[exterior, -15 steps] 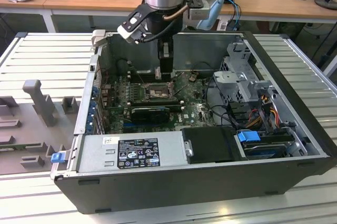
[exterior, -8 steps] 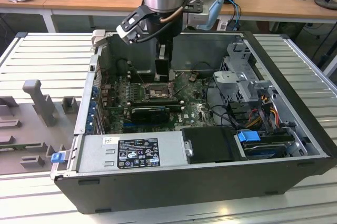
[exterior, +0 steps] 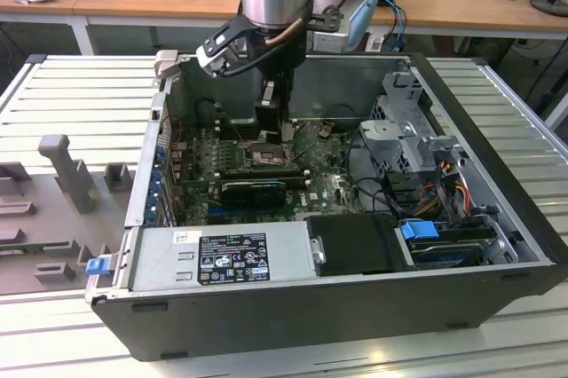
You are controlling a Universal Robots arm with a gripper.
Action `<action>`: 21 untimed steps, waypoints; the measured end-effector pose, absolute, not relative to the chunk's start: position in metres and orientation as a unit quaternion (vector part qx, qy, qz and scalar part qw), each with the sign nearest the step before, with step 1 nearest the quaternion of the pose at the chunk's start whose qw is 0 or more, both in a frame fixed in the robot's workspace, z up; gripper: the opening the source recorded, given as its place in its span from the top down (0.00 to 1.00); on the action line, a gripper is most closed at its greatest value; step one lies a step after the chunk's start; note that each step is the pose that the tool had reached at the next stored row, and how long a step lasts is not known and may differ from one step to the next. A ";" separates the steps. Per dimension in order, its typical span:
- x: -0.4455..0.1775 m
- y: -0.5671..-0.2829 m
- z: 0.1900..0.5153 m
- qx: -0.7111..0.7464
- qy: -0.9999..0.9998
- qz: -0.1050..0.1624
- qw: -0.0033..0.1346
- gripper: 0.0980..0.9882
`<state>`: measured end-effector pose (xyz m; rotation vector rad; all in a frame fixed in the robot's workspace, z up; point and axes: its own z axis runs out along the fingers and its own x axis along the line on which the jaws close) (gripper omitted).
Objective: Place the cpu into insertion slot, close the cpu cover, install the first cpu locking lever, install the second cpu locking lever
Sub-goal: 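Place the cpu into insertion slot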
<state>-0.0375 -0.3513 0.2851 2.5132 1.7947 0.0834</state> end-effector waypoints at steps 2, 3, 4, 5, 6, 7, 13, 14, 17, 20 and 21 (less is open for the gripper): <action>-0.038 -0.351 0.283 0.819 0.573 0.027 0.026 0.52; -0.038 -0.351 0.282 0.821 0.570 0.026 0.026 0.52; -0.039 -0.350 0.278 0.824 0.565 0.026 0.026 0.52; -0.039 -0.350 0.275 0.821 0.570 0.026 0.026 0.52; -0.040 -0.350 0.274 0.815 0.578 0.027 0.026 0.52; -0.040 -0.350 0.272 0.811 0.584 0.027 0.026 0.52; -0.040 -0.350 0.260 0.757 0.653 0.029 0.023 0.52; -0.040 -0.350 0.259 0.751 0.660 0.029 0.023 0.52; -0.040 -0.350 0.256 0.730 0.683 0.030 0.022 0.52; -0.041 -0.349 0.254 0.724 0.689 0.030 0.022 0.52; -0.041 -0.349 0.254 0.723 0.690 0.030 0.022 0.52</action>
